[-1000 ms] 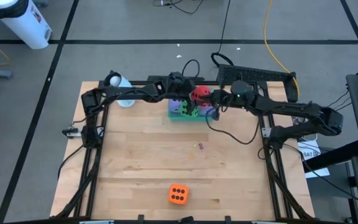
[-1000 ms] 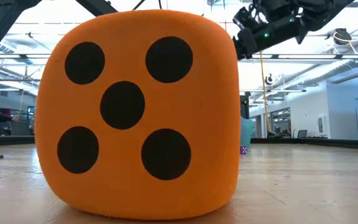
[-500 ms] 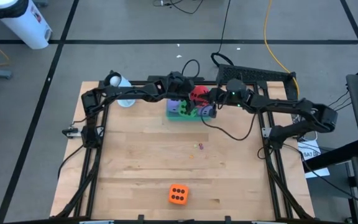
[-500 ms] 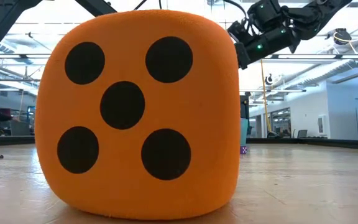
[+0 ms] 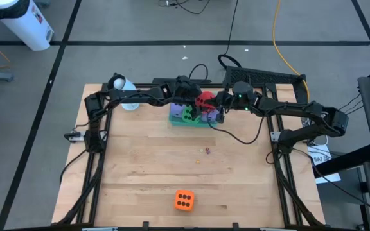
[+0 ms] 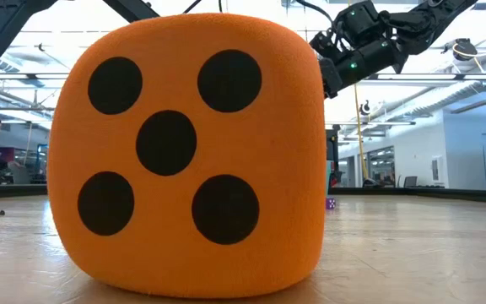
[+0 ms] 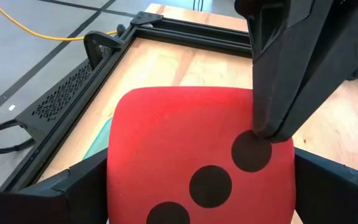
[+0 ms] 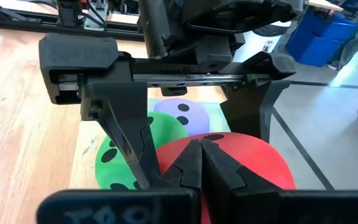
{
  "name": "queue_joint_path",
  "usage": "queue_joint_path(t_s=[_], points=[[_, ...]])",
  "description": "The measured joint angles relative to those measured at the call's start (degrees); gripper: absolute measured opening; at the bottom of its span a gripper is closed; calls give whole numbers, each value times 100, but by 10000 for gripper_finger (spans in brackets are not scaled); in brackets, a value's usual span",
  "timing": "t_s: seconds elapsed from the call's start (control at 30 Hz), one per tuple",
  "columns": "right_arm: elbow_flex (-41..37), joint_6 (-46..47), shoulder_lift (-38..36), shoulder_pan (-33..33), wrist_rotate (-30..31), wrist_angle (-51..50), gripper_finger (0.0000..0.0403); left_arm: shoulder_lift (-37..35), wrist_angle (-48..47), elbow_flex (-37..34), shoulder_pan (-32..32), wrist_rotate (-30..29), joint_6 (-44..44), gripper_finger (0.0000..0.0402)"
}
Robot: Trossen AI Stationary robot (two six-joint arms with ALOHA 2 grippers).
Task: Pick & Place Dice
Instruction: Put the big red dice into the green bin
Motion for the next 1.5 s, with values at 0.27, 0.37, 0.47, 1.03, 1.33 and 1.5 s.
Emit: queue_joint_path(t_s=[0.27, 0.37, 0.47, 1.03, 1.33, 1.5], points=[[0, -2, -2, 4, -12, -84, 0, 1, -1184, 529, -62, -29, 314, 397], [-5, 0, -54, 4, -116, -109, 0, 22, -1676, 849, -111, -105, 498, 397], [-7, 91, -129, 4, -114, -90, 0, 22, -2143, 1177, -120, -186, 583, 397], [-22, -69, -225, -11, -73, -213, 0, 317, -2423, 1311, -168, 565, 931, 397], [-7, -317, -65, -60, -517, -359, 0, 367, -2366, 1351, -205, 402, 873, 397], [3, -321, 125, -62, -626, -407, 0, 369, -2339, 1351, -254, 269, 837, 397]])
